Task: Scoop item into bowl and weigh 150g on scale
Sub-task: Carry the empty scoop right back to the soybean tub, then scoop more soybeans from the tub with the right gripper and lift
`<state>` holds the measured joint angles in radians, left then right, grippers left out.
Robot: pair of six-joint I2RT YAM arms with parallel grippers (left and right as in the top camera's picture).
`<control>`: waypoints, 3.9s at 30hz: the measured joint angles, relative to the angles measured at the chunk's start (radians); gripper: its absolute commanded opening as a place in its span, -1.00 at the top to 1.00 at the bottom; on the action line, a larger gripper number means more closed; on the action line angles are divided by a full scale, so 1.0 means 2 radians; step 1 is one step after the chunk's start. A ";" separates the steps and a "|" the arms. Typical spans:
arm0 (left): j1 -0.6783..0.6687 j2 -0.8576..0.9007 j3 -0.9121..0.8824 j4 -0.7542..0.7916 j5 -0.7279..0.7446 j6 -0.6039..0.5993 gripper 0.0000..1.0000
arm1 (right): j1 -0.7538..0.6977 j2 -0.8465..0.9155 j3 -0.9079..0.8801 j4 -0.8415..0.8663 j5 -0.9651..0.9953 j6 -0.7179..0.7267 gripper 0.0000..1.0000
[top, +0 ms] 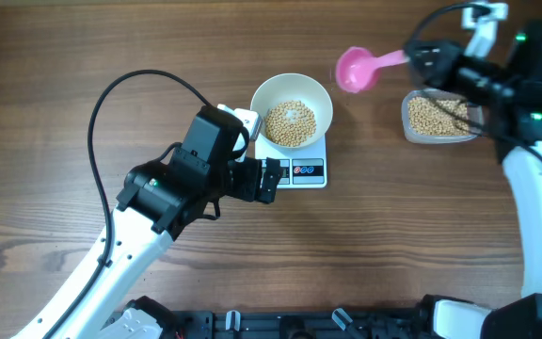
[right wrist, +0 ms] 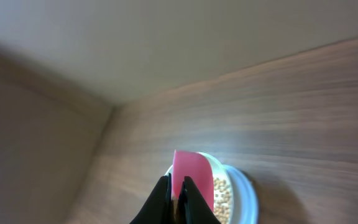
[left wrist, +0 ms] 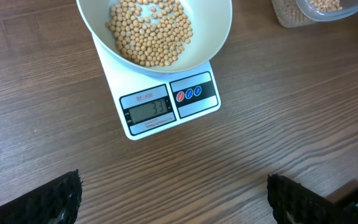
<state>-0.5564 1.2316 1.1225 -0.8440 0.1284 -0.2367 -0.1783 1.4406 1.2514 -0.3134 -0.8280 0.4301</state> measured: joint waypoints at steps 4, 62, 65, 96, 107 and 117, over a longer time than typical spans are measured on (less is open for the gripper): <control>0.000 0.000 0.000 0.000 0.000 0.000 -1.00 | -0.068 0.000 0.000 -0.022 -0.011 -0.014 0.91; 0.000 0.000 0.000 0.000 0.000 0.000 -1.00 | -0.017 0.120 0.000 -0.105 0.277 -0.346 0.91; 0.000 0.000 0.000 0.000 0.000 0.000 -1.00 | -0.017 0.120 0.000 -0.106 0.274 -0.329 0.92; 0.000 0.000 0.000 0.000 0.000 0.000 -1.00 | -0.137 0.144 0.000 -0.113 0.110 -0.154 0.91; 0.000 0.000 0.000 0.000 0.000 0.000 -1.00 | -0.181 0.188 0.000 -0.110 0.028 -0.096 0.91; 0.000 0.000 0.000 0.000 0.000 0.000 -1.00 | -0.210 0.195 0.000 -0.097 -0.015 -0.063 0.91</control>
<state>-0.5564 1.2316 1.1225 -0.8448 0.1284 -0.2367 -0.5976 1.8301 1.2514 -0.5083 -0.8585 0.3038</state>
